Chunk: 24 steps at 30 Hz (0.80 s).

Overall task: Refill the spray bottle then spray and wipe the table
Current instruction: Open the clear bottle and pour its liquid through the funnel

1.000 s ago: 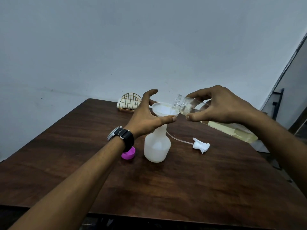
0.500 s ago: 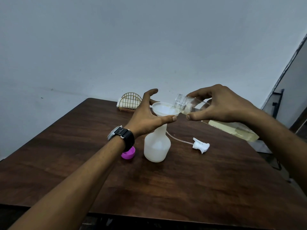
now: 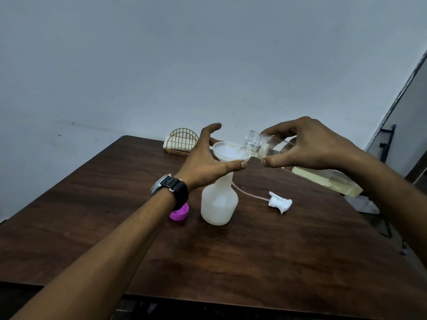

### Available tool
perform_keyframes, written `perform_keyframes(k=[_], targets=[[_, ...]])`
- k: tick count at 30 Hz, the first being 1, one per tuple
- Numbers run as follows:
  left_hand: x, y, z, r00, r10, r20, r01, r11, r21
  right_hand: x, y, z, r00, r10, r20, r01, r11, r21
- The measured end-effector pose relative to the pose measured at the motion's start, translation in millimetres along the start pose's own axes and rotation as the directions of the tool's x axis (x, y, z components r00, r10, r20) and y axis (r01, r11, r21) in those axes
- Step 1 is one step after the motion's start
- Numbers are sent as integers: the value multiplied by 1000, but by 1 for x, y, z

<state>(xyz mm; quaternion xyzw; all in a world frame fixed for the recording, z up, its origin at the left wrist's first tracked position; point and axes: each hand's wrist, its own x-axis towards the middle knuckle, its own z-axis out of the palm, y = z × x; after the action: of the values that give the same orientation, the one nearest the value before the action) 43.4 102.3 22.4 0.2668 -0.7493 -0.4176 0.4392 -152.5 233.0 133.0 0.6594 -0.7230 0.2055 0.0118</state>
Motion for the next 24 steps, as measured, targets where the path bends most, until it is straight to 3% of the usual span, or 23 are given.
perform_keyframes(k=[24], targets=[[-2, 3, 0, 1000, -2, 0, 2, 1000, 15, -3, -5, -2, 999, 33, 6, -33, 999, 3]])
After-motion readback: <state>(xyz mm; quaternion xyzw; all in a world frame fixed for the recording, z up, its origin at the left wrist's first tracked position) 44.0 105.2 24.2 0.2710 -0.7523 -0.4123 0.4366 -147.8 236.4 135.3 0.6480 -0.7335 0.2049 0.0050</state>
